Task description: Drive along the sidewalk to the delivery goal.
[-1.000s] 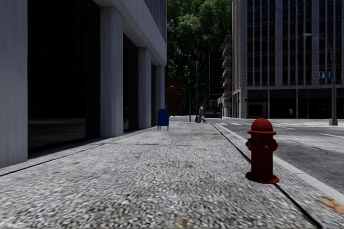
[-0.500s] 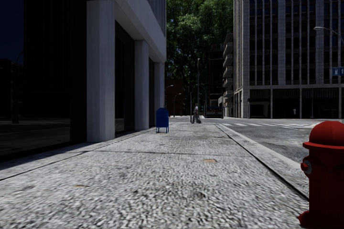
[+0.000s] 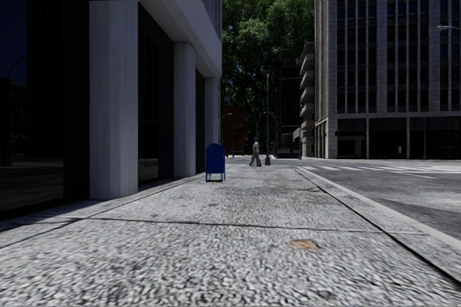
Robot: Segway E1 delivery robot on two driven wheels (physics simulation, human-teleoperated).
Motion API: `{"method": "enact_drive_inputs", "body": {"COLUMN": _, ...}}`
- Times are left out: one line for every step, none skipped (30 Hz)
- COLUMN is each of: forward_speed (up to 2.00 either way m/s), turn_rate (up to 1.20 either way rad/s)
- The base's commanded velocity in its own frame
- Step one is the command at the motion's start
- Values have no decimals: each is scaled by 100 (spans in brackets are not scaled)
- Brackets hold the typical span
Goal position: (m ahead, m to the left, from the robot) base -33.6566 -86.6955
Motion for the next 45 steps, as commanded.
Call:
{"method": "enact_drive_inputs", "body": {"forward_speed": 200, "turn_rate": -23}}
{"method": "enact_drive_inputs", "body": {"forward_speed": 200, "turn_rate": -23}}
{"method": "enact_drive_inputs", "body": {"forward_speed": 200, "turn_rate": -24}}
{"method": "enact_drive_inputs", "body": {"forward_speed": 200, "turn_rate": -25}}
{"method": "enact_drive_inputs", "body": {"forward_speed": 200, "turn_rate": -28}}
{"method": "enact_drive_inputs", "body": {"forward_speed": 200, "turn_rate": -28}}
{"method": "enact_drive_inputs", "body": {"forward_speed": 200, "turn_rate": -30}}
{"method": "enact_drive_inputs", "body": {"forward_speed": 200, "turn_rate": -30}}
{"method": "enact_drive_inputs", "body": {"forward_speed": 200, "turn_rate": -30}}
{"method": "enact_drive_inputs", "body": {"forward_speed": 200, "turn_rate": -30}}
{"method": "enact_drive_inputs", "body": {"forward_speed": 200, "turn_rate": -30}}
{"method": "enact_drive_inputs", "body": {"forward_speed": 200, "turn_rate": -30}}
{"method": "enact_drive_inputs", "body": {"forward_speed": 200, "turn_rate": -30}}
{"method": "enact_drive_inputs", "body": {"forward_speed": 200, "turn_rate": -30}}
{"method": "enact_drive_inputs", "body": {"forward_speed": 200, "turn_rate": -30}}
{"method": "enact_drive_inputs", "body": {"forward_speed": 200, "turn_rate": -30}}
{"method": "enact_drive_inputs", "body": {"forward_speed": 200, "turn_rate": -30}}
{"method": "enact_drive_inputs", "body": {"forward_speed": 200, "turn_rate": -30}}
{"method": "enact_drive_inputs", "body": {"forward_speed": 200, "turn_rate": -30}}
{"method": "enact_drive_inputs", "body": {"forward_speed": 200, "turn_rate": -30}}
{"method": "enact_drive_inputs", "body": {"forward_speed": 200, "turn_rate": -30}}
{"method": "enact_drive_inputs", "body": {"forward_speed": 200, "turn_rate": -30}}
{"method": "enact_drive_inputs", "body": {"forward_speed": 200, "turn_rate": -30}}
{"method": "enact_drive_inputs", "body": {"forward_speed": 200, "turn_rate": -30}}
{"method": "enact_drive_inputs", "body": {"forward_speed": 200, "turn_rate": -30}}
{"method": "enact_drive_inputs", "body": {"forward_speed": 200, "turn_rate": -30}}
{"method": "enact_drive_inputs", "body": {"forward_speed": 200, "turn_rate": -30}}
{"method": "enact_drive_inputs", "body": {"forward_speed": 200, "turn_rate": -30}}
{"method": "enact_drive_inputs", "body": {"forward_speed": 200, "turn_rate": -30}}
{"method": "enact_drive_inputs", "body": {"forward_speed": 200, "turn_rate": -30}}
{"method": "enact_drive_inputs", "body": {"forward_speed": 200, "turn_rate": -30}}
{"method": "enact_drive_inputs", "body": {"forward_speed": 200, "turn_rate": -30}}
{"method": "enact_drive_inputs", "body": {"forward_speed": 200, "turn_rate": -30}}
{"method": "enact_drive_inputs", "body": {"forward_speed": 200, "turn_rate": -30}}
{"method": "enact_drive_inputs", "body": {"forward_speed": 200, "turn_rate": -24}}
{"method": "enact_drive_inputs", "body": {"forward_speed": 200, "turn_rate": -24}}
{"method": "enact_drive_inputs", "body": {"forward_speed": 200, "turn_rate": -3}}
{"method": "enact_drive_inputs", "body": {"forward_speed": 200, "turn_rate": 0}}
{"method": "enact_drive_inputs", "body": {"forward_speed": 200, "turn_rate": 0}}
{"method": "enact_drive_inputs", "body": {"forward_speed": 200, "turn_rate": 0}}
{"method": "enact_drive_inputs", "body": {"forward_speed": 200, "turn_rate": 0}}
{"method": "enact_drive_inputs", "body": {"forward_speed": 200, "turn_rate": 0}}
{"method": "enact_drive_inputs", "body": {"forward_speed": 200, "turn_rate": 0}}
{"method": "enact_drive_inputs", "body": {"forward_speed": 200, "turn_rate": 0}}
{"method": "enact_drive_inputs", "body": {"forward_speed": 200, "turn_rate": 0}}
